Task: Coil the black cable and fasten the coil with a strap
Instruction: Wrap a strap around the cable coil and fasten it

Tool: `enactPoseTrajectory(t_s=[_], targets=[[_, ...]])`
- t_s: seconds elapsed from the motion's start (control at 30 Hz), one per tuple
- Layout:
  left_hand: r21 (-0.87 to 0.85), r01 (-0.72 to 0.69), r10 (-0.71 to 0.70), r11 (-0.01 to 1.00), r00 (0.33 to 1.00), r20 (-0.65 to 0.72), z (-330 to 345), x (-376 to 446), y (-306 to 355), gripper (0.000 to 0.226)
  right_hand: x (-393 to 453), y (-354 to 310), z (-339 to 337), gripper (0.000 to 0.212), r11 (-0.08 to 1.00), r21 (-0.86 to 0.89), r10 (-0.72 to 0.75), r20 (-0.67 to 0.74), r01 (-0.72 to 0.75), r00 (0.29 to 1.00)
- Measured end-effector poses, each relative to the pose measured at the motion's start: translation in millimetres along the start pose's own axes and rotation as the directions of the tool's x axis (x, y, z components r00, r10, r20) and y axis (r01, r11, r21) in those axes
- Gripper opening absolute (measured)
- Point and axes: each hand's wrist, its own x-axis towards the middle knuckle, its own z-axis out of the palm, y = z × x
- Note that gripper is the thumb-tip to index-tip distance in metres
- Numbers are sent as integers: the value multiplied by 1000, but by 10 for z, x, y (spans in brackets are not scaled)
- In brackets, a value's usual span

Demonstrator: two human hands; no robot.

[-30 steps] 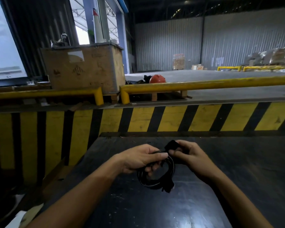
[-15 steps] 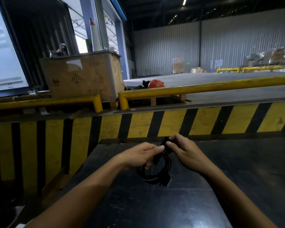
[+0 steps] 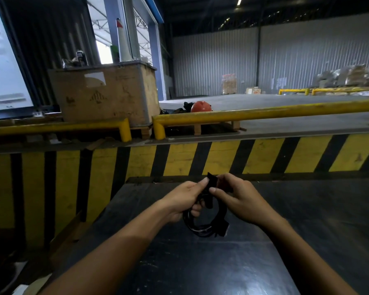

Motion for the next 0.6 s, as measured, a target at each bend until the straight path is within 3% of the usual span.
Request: enactPoseTrajectory(t_s=[0.17, 0.4, 0.6], targets=[[-102, 33, -35, 994, 999, -22, -23, -11, 2, 38, -6, 11, 0, 22, 999, 20, -50, 6, 50, 999], [-183, 88, -95, 979, 995, -34, -42, 32, 0, 40, -26, -10, 22, 30, 970, -128, -215, -50, 207, 975], [-185, 128, -134, 974, 991, -24, -37, 79, -16, 39, -74, 9, -2, 21, 902, -253, -365, -16, 349, 931]])
